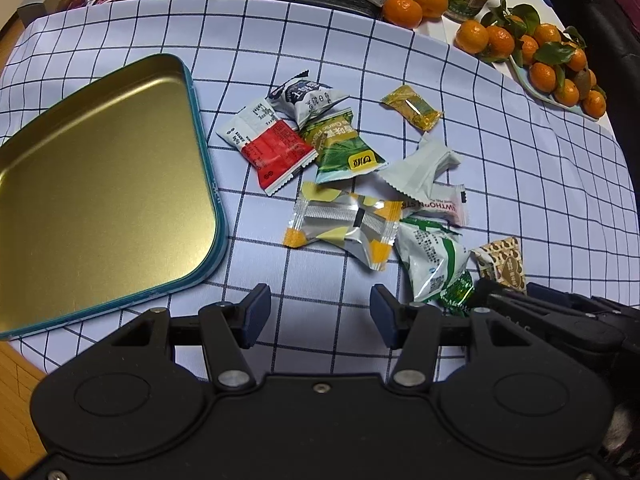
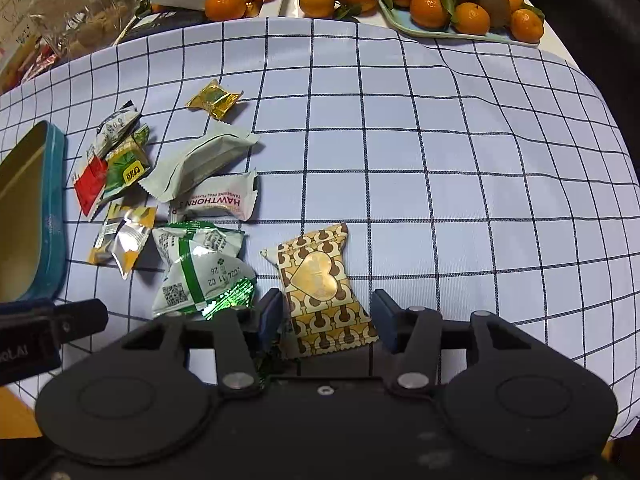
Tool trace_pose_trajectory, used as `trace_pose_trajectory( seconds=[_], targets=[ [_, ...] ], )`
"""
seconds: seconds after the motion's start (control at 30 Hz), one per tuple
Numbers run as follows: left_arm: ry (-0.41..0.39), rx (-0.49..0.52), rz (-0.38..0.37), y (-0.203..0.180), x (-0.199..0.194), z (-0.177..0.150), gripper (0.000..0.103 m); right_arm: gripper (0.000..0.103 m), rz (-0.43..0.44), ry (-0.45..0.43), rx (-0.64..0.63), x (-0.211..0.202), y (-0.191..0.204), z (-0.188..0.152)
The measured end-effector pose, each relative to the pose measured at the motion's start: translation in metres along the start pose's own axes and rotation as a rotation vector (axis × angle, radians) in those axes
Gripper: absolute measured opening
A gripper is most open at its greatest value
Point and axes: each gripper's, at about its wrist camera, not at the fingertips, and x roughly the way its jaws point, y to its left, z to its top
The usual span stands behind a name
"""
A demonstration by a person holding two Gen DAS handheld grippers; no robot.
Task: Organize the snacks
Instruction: 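Grasp the white-green wrapped candy with the left gripper while the right gripper lifts the brown candy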
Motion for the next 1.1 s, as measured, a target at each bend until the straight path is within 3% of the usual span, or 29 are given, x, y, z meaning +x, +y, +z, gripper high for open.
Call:
trace_pose_trajectory(
  seconds=[0.07, 0.17, 0.3, 0.53, 0.87, 1.1],
  targets=[
    [0.000, -0.005, -0.003, 0.001, 0.000, 0.002, 0.059, 0.036, -0.023, -0.007, -0.012, 0.000, 0.002, 0.002],
    [-0.011, -0.014, -0.008, 0.004, -0.002, 0.008, 0.059, 0.034, -0.027, -0.002, 0.007, 0.000, -0.001, 0.006],
    [-0.037, -0.050, -0.018, 0.012, -0.005, 0.020, 0.059, 0.034, -0.030, -0.025, 0.045, -0.005, -0.006, 0.014],
    [-0.041, -0.086, -0.029, 0.020, -0.001, 0.030, 0.059, 0.034, 0.082, -0.079, 0.128, -0.027, -0.010, 0.034],
    [-0.054, -0.149, -0.031, 0.031, 0.003, 0.040, 0.059, 0.034, 0.152, -0.128, 0.162, -0.045, -0.005, 0.048],
    [-0.074, -0.101, -0.026, 0.008, 0.007, 0.039, 0.060, 0.034, 0.181, -0.168, 0.187, -0.061, -0.014, 0.055]
  ],
)
